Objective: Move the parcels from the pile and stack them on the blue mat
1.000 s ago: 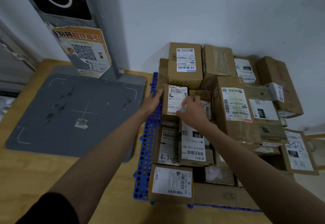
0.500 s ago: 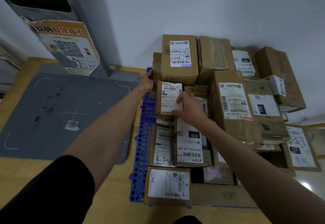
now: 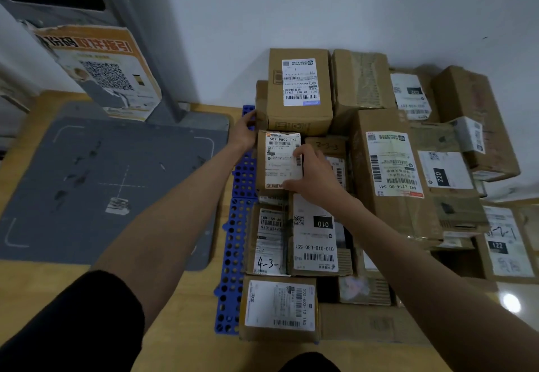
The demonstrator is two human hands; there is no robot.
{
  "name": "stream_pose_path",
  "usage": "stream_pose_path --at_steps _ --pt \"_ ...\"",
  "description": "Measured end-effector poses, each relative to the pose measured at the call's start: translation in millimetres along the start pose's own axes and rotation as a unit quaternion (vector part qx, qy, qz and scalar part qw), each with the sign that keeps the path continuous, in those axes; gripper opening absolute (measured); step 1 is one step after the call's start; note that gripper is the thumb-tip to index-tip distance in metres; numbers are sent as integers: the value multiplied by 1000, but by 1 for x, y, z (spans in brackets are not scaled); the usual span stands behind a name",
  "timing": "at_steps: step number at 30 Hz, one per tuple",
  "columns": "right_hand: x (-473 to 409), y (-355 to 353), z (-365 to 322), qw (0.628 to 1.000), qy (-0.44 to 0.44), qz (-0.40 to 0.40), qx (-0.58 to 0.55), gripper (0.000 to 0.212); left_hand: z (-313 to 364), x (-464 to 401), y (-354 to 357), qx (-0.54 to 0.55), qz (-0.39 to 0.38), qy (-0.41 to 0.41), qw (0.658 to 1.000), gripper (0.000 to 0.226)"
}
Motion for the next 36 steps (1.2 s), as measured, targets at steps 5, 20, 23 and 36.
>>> stream_pose_path --at_steps 5,20,23,36 --pt "0 -1 2 1000 0 6 6 67 2 -7 -3 -3 -13 -8 1000 58" --pt "23 -22 -17 997 29 -28 62 58 42 64 -16 -357 -94 -9 929 60" --pt "48 -35 -27 996 14 -25 80 49 70 99 -28 -431 -58 -8 900 55" --pt "194 -97 17 991 29 -1 131 60 191 199 115 -584 -129 98 795 32"
Point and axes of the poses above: each hand's wrist, its own x-axis away from the middle knuckle, its own y-axis out of the palm, z = x × y, the point moved 10 cm from there along -x, towards the middle knuckle, and after that the axes turned 15 degrees about -z, right-handed, at the moved point
